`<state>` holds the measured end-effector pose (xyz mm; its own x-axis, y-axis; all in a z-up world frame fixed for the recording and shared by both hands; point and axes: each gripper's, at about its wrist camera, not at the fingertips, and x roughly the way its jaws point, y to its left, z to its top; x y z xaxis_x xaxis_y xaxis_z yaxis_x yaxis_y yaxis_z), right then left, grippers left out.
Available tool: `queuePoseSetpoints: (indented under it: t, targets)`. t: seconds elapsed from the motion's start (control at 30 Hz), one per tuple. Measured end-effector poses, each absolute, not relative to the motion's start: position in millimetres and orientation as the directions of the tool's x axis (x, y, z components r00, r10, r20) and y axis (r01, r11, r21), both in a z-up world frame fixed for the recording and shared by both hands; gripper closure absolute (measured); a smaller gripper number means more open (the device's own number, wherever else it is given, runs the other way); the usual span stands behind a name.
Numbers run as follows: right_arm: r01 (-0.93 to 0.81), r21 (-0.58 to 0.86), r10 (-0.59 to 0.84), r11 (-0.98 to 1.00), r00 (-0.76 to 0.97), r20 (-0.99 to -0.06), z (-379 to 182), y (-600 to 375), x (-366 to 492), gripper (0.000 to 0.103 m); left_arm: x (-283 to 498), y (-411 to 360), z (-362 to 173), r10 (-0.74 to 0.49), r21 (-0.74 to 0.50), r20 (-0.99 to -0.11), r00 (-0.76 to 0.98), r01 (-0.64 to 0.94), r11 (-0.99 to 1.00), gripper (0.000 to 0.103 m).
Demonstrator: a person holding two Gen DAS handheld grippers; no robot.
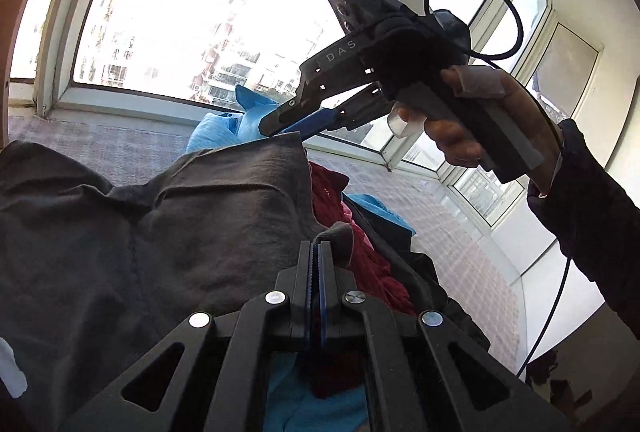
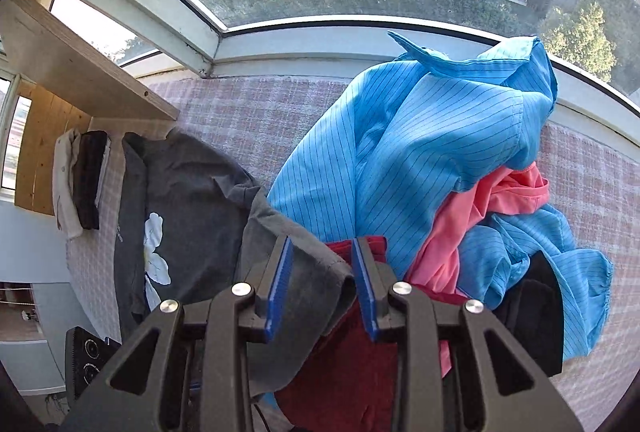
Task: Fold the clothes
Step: 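Pull the dark grey garment out of the pile with both grippers, then spread the dark grey daisy sweatshirt flat on the bed with both grippers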
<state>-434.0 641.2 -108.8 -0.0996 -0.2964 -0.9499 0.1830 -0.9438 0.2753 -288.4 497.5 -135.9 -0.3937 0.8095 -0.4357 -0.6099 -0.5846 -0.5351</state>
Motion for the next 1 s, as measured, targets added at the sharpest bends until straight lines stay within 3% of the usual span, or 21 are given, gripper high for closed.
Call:
queuePoseSetpoints:
  t: [0.2, 0.27, 0.43, 0.57, 0.87, 1.0]
  targets:
    - [0.287, 0.154, -0.190, -0.946, -0.103, -0.976, -108, 629, -425, 0.073, -290, 492, -142, 0.814, -0.583, -0.414, -0.407, -0.569, -0.581, 0.102]
    - [0.288, 0.164, -0.202, -0.943, -0.109, -0.973, -107, 629, -425, 0.100, -290, 489, -148, 0.822, -0.628, -0.393, -0.413, -0.533, -0.568, 0.102]
    - [0.258, 0.312, -0.353, -0.914, -0.133, -0.926, -85, 622, -435, 0.100, -292, 459, -165, 0.845, -0.802, -0.268, -0.462, -0.380, -0.462, 0.102]
    - [0.276, 0.432, -0.475, -0.859, -0.113, -0.872, -67, 589, -445, 0.100, -285, 405, -192, 0.805, -0.930, -0.185, -0.564, -0.165, -0.329, 0.102]
    - [0.463, 0.398, -0.431, -0.792, 0.037, -0.901, -114, 440, -444, 0.100, -260, 331, -248, 0.681, -0.941, -0.310, -0.664, 0.112, -0.319, 0.102]
    - [0.553, 0.229, -0.249, -0.801, 0.039, -0.968, -148, 401, -445, 0.098, -256, 313, -263, 0.670, -0.945, -0.325, -0.667, 0.199, -0.261, 0.102]
